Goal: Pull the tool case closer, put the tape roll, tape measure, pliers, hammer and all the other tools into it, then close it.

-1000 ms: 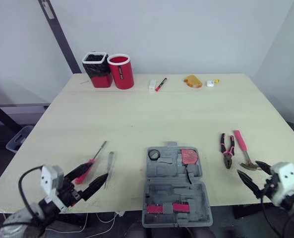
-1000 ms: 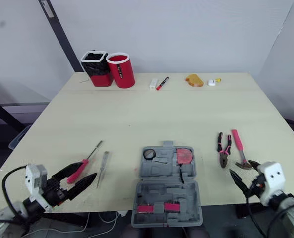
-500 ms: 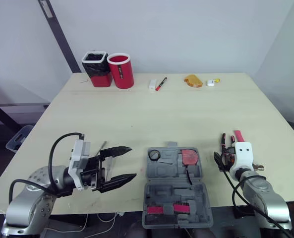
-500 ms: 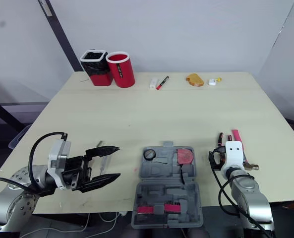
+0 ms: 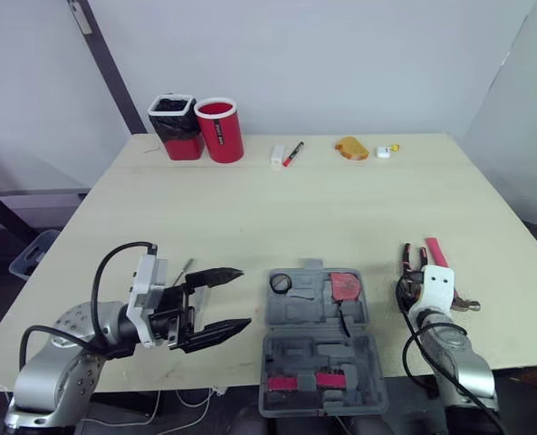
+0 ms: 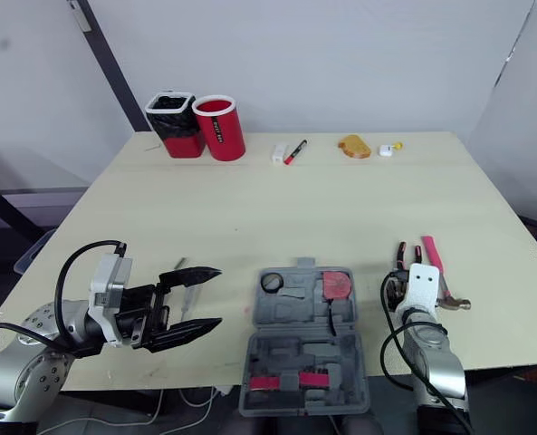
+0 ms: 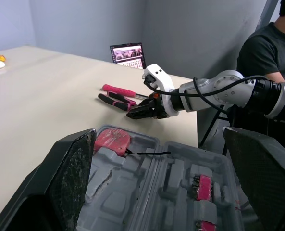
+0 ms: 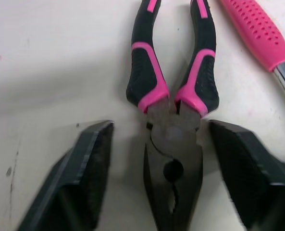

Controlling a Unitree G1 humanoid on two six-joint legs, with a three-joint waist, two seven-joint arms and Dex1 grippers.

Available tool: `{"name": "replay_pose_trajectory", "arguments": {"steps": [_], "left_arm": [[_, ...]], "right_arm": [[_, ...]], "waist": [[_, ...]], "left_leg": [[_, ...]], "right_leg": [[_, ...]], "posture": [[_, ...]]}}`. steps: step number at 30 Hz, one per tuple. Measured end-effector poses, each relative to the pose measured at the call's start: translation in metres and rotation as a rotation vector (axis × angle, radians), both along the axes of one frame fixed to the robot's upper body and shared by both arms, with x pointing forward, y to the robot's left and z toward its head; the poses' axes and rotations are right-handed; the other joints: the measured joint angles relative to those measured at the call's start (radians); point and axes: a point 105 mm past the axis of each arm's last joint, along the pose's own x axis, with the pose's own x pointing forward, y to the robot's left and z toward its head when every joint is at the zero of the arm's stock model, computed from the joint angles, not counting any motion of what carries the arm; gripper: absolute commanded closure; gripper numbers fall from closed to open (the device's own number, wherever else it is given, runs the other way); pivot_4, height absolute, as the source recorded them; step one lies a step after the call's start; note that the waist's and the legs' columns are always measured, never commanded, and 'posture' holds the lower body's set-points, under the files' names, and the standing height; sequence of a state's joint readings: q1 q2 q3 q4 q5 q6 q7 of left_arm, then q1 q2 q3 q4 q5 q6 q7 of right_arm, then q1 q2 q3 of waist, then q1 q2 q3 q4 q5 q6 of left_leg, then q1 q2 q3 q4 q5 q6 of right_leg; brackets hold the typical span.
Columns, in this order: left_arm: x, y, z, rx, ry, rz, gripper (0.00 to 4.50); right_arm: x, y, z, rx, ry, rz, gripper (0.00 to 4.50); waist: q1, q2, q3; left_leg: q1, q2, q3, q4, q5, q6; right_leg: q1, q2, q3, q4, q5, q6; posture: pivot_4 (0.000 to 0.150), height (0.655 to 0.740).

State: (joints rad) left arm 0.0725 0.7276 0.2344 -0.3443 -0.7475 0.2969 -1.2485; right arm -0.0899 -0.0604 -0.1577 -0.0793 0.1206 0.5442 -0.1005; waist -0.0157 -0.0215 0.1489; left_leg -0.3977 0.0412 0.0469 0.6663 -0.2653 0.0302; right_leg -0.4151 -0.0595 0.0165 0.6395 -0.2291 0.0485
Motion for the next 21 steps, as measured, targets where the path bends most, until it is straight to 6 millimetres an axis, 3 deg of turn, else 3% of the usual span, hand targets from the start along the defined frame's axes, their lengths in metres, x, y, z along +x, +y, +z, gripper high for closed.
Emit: {"name": "replay_pose_trajectory", "arguments": {"steps": [2, 15, 19, 21], "left_arm": [[0.000, 0.000, 0.000, -0.003, -0.001, -0.001, 0.00], [0.004, -0.007, 0.005, -0.063, -0.024, -0.003, 0.00], [0.007, -0.008, 0.007, -0.103, -0.002, 0.019, 0.00], [0.009, -0.010, 0.010, -0.115, -0.008, 0.044, 0.00]], "right_arm": [[0.002, 0.000, 0.000, -0.001, -0.012, 0.001, 3.50], [0.000, -0.011, -0.001, -0.041, -0.021, 0.072, 3.51], [-0.007, -0.013, 0.005, -0.061, -0.020, 0.180, 3.51], [-0.011, -0.006, 0.024, -0.079, -0.039, 0.366, 3.51]], "waist": [[-0.002, 0.000, 0.000], [0.002, 0.000, 0.000], [0.001, 0.002, 0.001], [-0.003, 0.004, 0.003]], "left_leg": [[0.000, 0.000, 0.000, 0.000, 0.000, 0.000], [0.001, -0.001, -0.001, 0.001, 0.000, 0.000], [0.000, 0.000, -0.001, 0.001, 0.000, 0.000], [0.001, 0.000, 0.000, 0.001, 0.000, 0.000]], "right_leg": [[0.000, 0.000, 0.000, 0.000, 0.000, 0.000], [0.002, 0.000, 0.000, 0.000, 0.000, 0.000], [0.002, 0.001, 0.000, 0.000, 0.000, 0.000], [0.002, 0.001, 0.002, 0.000, 0.000, 0.000]], "posture": [[0.150, 0.7400], [0.150, 0.7400], [0.150, 0.7400], [0.150, 0.7400]]}}
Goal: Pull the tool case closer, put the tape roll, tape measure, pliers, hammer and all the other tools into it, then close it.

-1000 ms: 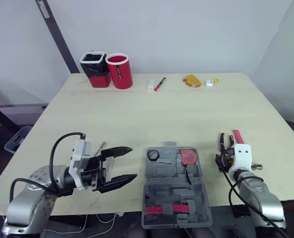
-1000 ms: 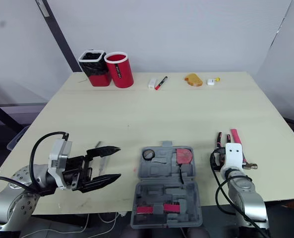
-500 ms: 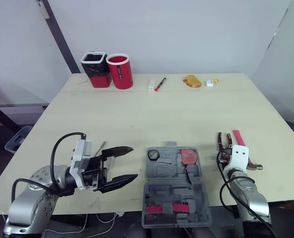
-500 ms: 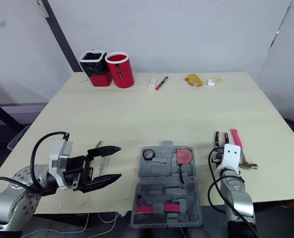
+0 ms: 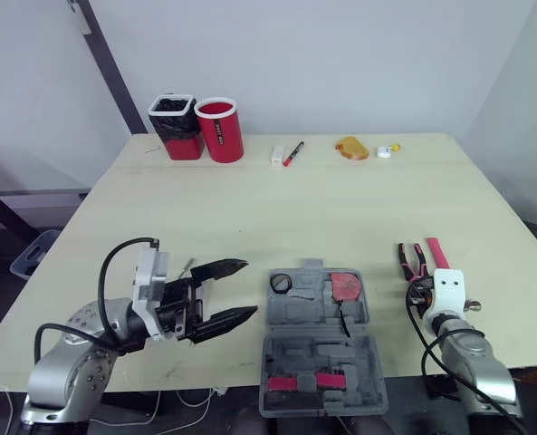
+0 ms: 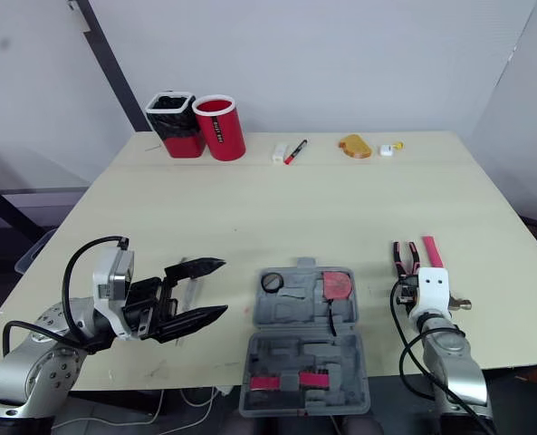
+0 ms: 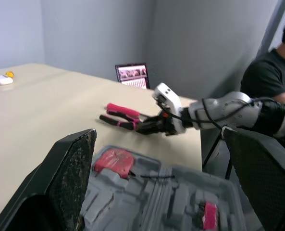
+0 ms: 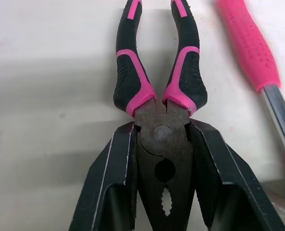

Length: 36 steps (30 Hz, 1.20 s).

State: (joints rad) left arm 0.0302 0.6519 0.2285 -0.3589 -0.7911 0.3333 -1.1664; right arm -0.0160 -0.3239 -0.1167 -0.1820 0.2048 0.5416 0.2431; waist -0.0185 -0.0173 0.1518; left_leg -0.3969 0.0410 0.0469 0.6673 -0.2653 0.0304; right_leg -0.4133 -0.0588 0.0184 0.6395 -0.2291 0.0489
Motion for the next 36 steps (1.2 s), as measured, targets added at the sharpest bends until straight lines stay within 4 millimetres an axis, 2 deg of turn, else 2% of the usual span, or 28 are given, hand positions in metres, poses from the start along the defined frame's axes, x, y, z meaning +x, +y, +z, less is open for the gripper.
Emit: {"name": "replay_pose_trajectory", "arguments": {"steps": [2, 3, 5, 7, 11, 13, 17, 24, 28, 32, 36], "left_arm": [[0.000, -0.002, 0.002, -0.009, -0.017, 0.015, 0.00], [0.000, 0.000, 0.002, -0.010, -0.025, 0.032, 0.00], [0.000, 0.002, 0.001, -0.007, -0.030, 0.045, 0.00], [-0.003, 0.010, -0.001, 0.000, -0.047, 0.057, 0.00], [-0.010, 0.041, -0.010, 0.069, 0.042, 0.027, 0.00], [-0.015, 0.055, -0.010, 0.075, 0.053, 0.010, 0.00], [-0.022, 0.071, -0.013, 0.088, 0.079, 0.010, 0.00], [-0.023, 0.074, -0.008, 0.114, 0.084, 0.008, 0.00], [-0.021, 0.067, -0.005, 0.122, 0.081, 0.007, 0.00], [-0.017, 0.054, 0.005, 0.137, 0.048, -0.009, 0.00], [-0.014, 0.051, 0.005, 0.135, 0.064, 0.004, 0.00]], "right_arm": [[0.000, 0.008, 0.027, 0.002, -0.051, 0.133, 3.51], [-0.004, 0.013, 0.044, -0.035, -0.064, 0.257, 3.51], [-0.005, 0.016, 0.053, -0.049, -0.072, 0.315, 3.51], [-0.013, 0.024, 0.070, -0.131, -0.039, 0.509, 3.51], [-0.021, 0.056, 0.106, -0.257, -0.030, 0.834, 3.51], [-0.026, 0.071, 0.112, -0.323, 0.009, 0.969, 3.51], [-0.028, 0.083, 0.107, -0.398, 0.101, 1.105, 3.51], [-0.023, 0.108, 0.092, -0.477, 0.184, 1.231, 3.51], [-0.020, 0.119, 0.073, -0.544, 0.236, 1.275, 3.51], [-0.018, 0.136, 0.066, -0.571, 0.235, 1.313, 3.51], [-0.016, 0.141, 0.058, -0.604, 0.256, 1.323, 3.51]], "waist": [[-0.002, -0.001, 0.000], [0.000, 0.000, 0.000], [0.003, -0.002, -0.001], [0.003, 0.001, 0.001], [0.000, -0.002, 0.002], [0.002, -0.002, 0.003], [0.009, -0.004, 0.003], [0.007, -0.006, 0.003], [0.007, -0.006, 0.003], [0.006, -0.006, 0.003], [0.006, -0.006, 0.003]], "left_leg": [[0.001, 0.001, -0.001, 0.000, 0.000, 0.000], [0.001, 0.001, -0.001, 0.000, 0.000, 0.000], [0.001, 0.002, -0.001, 0.000, 0.000, 0.000], [0.000, 0.003, 0.000, 0.000, 0.000, 0.000], [0.000, 0.007, -0.001, 0.000, 0.000, 0.000], [0.000, 0.007, -0.001, 0.000, 0.000, 0.000], [-0.003, 0.010, 0.000, 0.000, 0.000, 0.000], [-0.005, 0.008, 0.000, -0.001, 0.000, 0.000], [-0.005, 0.008, 0.000, -0.002, 0.000, 0.000], [-0.004, 0.006, 0.000, -0.001, 0.000, 0.000], [-0.004, 0.006, 0.000, -0.001, 0.000, 0.000]], "right_leg": [[0.000, 0.002, 0.000, 0.000, 0.000, 0.000], [0.000, 0.003, 0.000, 0.000, 0.000, 0.000], [0.000, 0.005, -0.001, 0.000, -0.001, 0.000], [-0.001, 0.005, 0.001, 0.000, 0.000, 0.000], [-0.003, 0.007, -0.001, -0.001, -0.002, 0.001], [-0.004, 0.007, -0.002, -0.001, -0.002, 0.001], [-0.004, 0.003, -0.003, -0.005, 0.000, -0.002], [-0.004, 0.001, -0.004, -0.009, 0.001, -0.002], [-0.004, 0.002, -0.005, -0.008, 0.001, -0.002], [-0.003, 0.002, -0.004, -0.006, 0.001, -0.002], [-0.003, 0.003, -0.004, -0.005, 0.001, -0.002]], "posture": [[0.150, 0.7400], [0.150, 0.7400], [0.150, 0.7400], [0.150, 0.7400], [0.150, 0.7400], [0.150, 0.7400], [0.150, 0.7400], [0.150, 0.7400], [0.150, 0.7400], [0.150, 0.7400], [0.150, 0.7400]]}}
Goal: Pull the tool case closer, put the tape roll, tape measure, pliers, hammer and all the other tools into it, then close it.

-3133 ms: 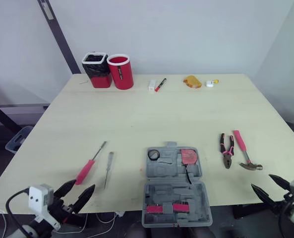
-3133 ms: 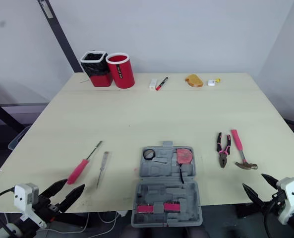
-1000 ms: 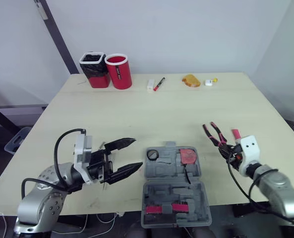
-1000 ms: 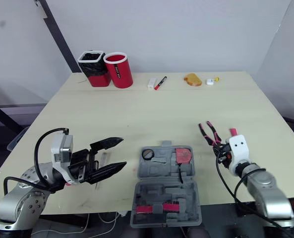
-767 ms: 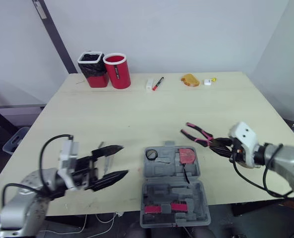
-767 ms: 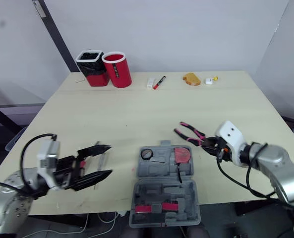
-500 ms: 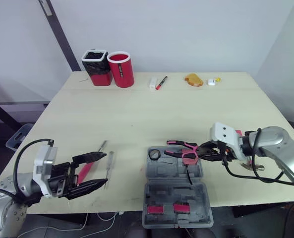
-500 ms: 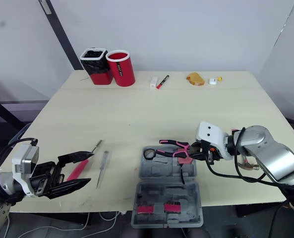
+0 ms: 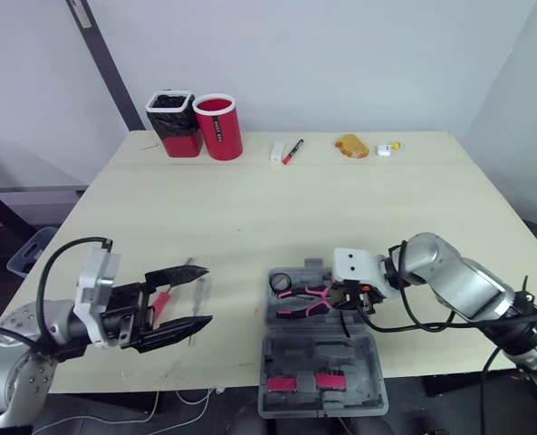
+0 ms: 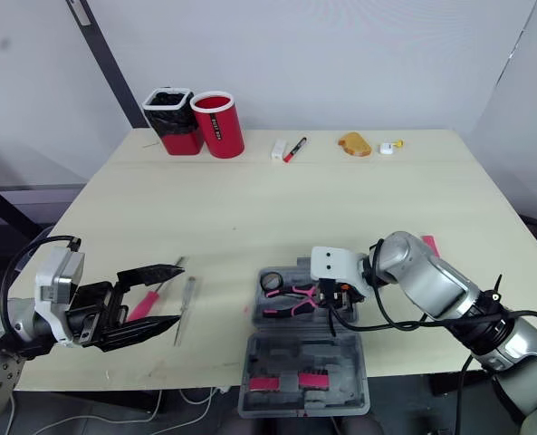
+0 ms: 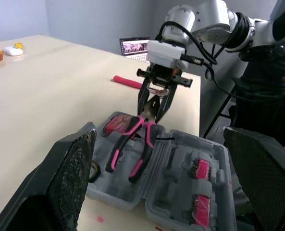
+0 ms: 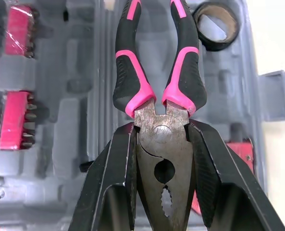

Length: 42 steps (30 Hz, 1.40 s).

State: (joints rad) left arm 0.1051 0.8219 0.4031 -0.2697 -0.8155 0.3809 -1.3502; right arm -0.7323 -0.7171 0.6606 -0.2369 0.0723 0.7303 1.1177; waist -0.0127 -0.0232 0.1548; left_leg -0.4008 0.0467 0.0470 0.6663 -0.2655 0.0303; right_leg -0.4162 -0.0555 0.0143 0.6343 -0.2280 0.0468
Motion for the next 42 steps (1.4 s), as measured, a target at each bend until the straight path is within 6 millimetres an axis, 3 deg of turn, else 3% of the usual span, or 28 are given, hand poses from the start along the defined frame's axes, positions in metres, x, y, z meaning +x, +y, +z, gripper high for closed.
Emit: {"name": "replay_pose_trajectory", "arguments": {"steps": [10, 20, 31, 32, 37, 42], "left_arm": [[0.002, -0.005, 0.002, 0.038, -0.010, -0.024, 0.00], [0.007, 0.016, -0.006, 0.123, -0.028, -0.039, 0.00], [0.005, 0.019, -0.015, 0.159, -0.052, -0.077, 0.00], [0.005, 0.019, -0.016, 0.158, -0.053, -0.077, 0.00], [0.005, 0.020, -0.019, 0.150, -0.062, -0.073, 0.00], [0.003, 0.023, -0.023, 0.145, -0.053, -0.067, 0.00]], "right_arm": [[0.006, 0.022, -0.017, -0.039, 0.000, 0.015, 3.51], [0.011, 0.024, -0.025, -0.054, 0.015, 0.008, 3.51], [0.013, 0.026, -0.035, -0.064, 0.049, 0.000, 3.51], [0.014, 0.026, -0.036, -0.065, 0.052, -0.002, 2.71], [0.015, 0.031, -0.044, -0.052, 0.038, 0.012, 1.21], [0.016, 0.026, -0.043, -0.006, 0.013, 0.031, 1.21]], "waist": [[-0.002, 0.000, 0.000], [-0.007, 0.000, 0.000], [-0.008, 0.000, 0.000], [-0.008, 0.000, 0.000], [-0.005, -0.001, -0.001], [0.000, -0.002, -0.001]], "left_leg": [[0.001, 0.000, 0.001, 0.001, 0.000, 0.000], [0.003, 0.001, 0.002, 0.001, 0.000, -0.001], [0.003, 0.001, 0.002, 0.001, 0.000, -0.001], [0.003, 0.001, 0.001, 0.001, 0.000, -0.001], [0.003, 0.001, 0.002, 0.001, 0.000, -0.001], [0.003, 0.001, 0.002, 0.001, 0.000, -0.001]], "right_leg": [[0.000, 0.001, 0.000, 0.003, 0.000, 0.000], [0.000, 0.003, 0.001, 0.006, 0.000, -0.001], [0.000, 0.003, 0.001, 0.007, 0.000, -0.001], [0.000, 0.003, 0.001, 0.007, 0.000, -0.001], [0.000, 0.003, 0.001, 0.006, 0.000, -0.001], [0.000, 0.001, 0.001, 0.006, 0.000, -0.001]], "posture": [[0.150, 0.7400], [0.150, 0.7400], [0.150, 0.7400], [0.150, 0.7400], [0.150, 0.7400], [0.150, 0.7400]]}}
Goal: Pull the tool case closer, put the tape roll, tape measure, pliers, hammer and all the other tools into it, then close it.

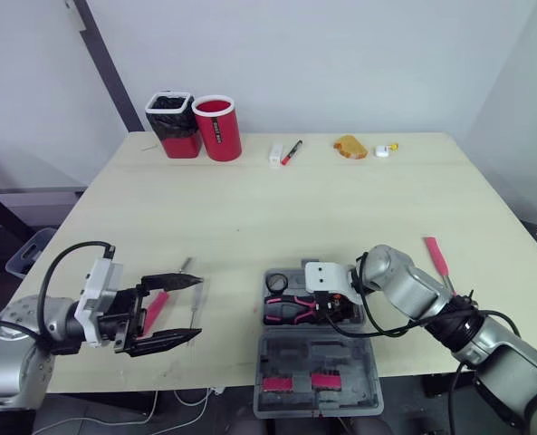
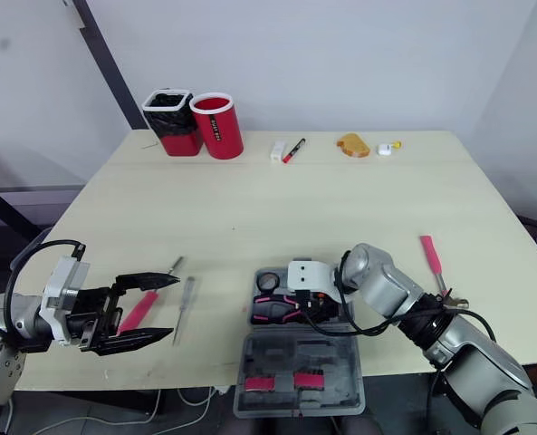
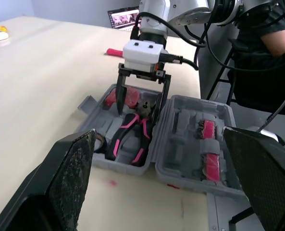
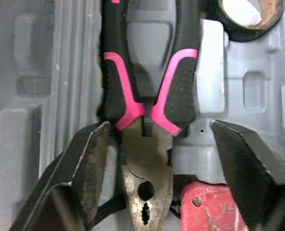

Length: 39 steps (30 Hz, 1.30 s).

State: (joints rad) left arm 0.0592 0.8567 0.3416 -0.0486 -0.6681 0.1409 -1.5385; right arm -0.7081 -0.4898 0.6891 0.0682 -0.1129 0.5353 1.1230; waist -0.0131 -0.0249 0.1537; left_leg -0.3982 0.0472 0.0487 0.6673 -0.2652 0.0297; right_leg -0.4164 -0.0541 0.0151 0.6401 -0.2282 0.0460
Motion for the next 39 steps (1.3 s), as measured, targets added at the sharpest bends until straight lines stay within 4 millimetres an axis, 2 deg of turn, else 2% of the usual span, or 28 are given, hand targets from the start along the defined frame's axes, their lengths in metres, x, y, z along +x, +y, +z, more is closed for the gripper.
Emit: {"name": "replay_pose_trajectory", "arguments": {"steps": [3, 6, 7, 10, 12, 13, 14, 15, 23, 31, 39], "left_arm": [[-0.002, 0.001, -0.003, -0.006, 0.004, 0.004, 0.00], [-0.002, 0.001, -0.005, -0.014, 0.005, 0.007, 0.00], [-0.002, 0.002, -0.006, -0.021, 0.009, 0.013, 0.00], [-0.002, 0.001, -0.008, -0.036, 0.009, 0.016, 0.00], [-0.002, 0.000, -0.010, -0.042, 0.011, 0.015, 0.00], [-0.002, 0.000, -0.010, -0.045, 0.012, 0.016, 0.00], [-0.002, 0.000, -0.011, -0.046, 0.012, 0.018, 0.00], [-0.002, 0.000, -0.011, -0.047, 0.012, 0.019, 0.00], [-0.001, 0.004, -0.014, -0.052, 0.017, 0.035, 0.00], [-0.001, -0.002, -0.022, -0.063, 0.032, 0.024, 0.00], [0.001, -0.002, -0.028, -0.065, 0.040, 0.046, 0.00]], "right_arm": [[-0.002, 0.000, 0.013, 0.192, 0.038, -0.027, 1.21], [-0.001, 0.003, 0.023, 0.300, 0.033, -0.032, 1.21], [0.001, 0.007, 0.032, 0.417, 0.025, -0.050, 1.21], [0.000, 0.014, 0.032, 0.581, 0.065, -0.097, 2.05], [0.000, 0.016, 0.022, 0.615, 0.094, -0.132, 3.17], [0.000, 0.015, 0.017, 0.623, 0.106, -0.155, 3.45], [0.001, 0.013, 0.012, 0.625, 0.108, -0.176, 4.14], [0.003, 0.011, 0.010, 0.627, 0.106, -0.191, 4.46], [0.002, 0.005, -0.002, 0.637, 0.094, -0.226, 4.46], [0.004, 0.003, -0.022, 0.549, 0.045, -0.205, 4.46], [0.007, 0.012, -0.040, 0.483, 0.054, -0.201, 4.46]], "waist": [[-0.001, 0.000, 0.000], [-0.003, 0.000, 0.000], [-0.002, -0.001, 0.000], [-0.002, -0.001, 0.000], [-0.001, 0.000, 0.000], [-0.001, 0.000, 0.000], [-0.001, 0.000, 0.000], [-0.002, 0.000, 0.000], [-0.002, 0.000, 0.000], [-0.003, -0.001, -0.001], [-0.009, -0.004, -0.014]], "left_leg": [[0.000, 0.000, 0.000, 0.000, 0.000, 0.000], [0.000, 0.000, 0.000, 0.000, 0.000, 0.000], [0.000, 0.000, 0.000, 0.000, 0.000, 0.000], [0.001, 0.001, 0.001, 0.000, 0.000, 0.000], [0.000, 0.000, 0.001, 0.000, 0.000, 0.000], [0.000, 0.000, 0.001, 0.001, 0.000, 0.000], [0.000, 0.000, 0.000, 0.001, 0.000, 0.000], [0.000, 0.000, 0.000, 0.001, 0.000, 0.000], [0.001, 0.000, 0.000, 0.001, 0.000, 0.000], [0.002, 0.000, 0.000, 0.001, 0.000, 0.000], [0.020, 0.009, 0.002, 0.000, 0.000, 0.000]], "right_leg": [[0.000, 0.000, 0.000, 0.000, 0.000, 0.000], [0.000, 0.001, 0.000, 0.001, 0.000, 0.000], [0.000, 0.001, 0.000, 0.001, 0.000, 0.000], [0.001, 0.001, 0.000, 0.001, 0.000, 0.000], [0.001, 0.001, 0.000, 0.001, 0.000, 0.000], [0.001, 0.001, 0.000, 0.001, 0.000, 0.000], [0.001, 0.000, 0.001, 0.001, 0.000, 0.000], [0.001, 0.000, 0.001, 0.001, 0.000, 0.000], [0.001, 0.001, 0.001, 0.001, 0.000, 0.000], [0.001, 0.001, 0.001, 0.002, 0.000, 0.000], [0.013, 0.002, 0.002, 0.002, -0.001, 0.000]], "posture": [[0.150, 0.7400], [0.150, 0.7400], [0.150, 0.7400], [0.150, 0.7400], [0.150, 0.7400], [0.150, 0.7400], [0.150, 0.7400], [0.150, 0.7400], [0.150, 0.7400], [0.150, 0.7400], [0.150, 0.7400]]}}
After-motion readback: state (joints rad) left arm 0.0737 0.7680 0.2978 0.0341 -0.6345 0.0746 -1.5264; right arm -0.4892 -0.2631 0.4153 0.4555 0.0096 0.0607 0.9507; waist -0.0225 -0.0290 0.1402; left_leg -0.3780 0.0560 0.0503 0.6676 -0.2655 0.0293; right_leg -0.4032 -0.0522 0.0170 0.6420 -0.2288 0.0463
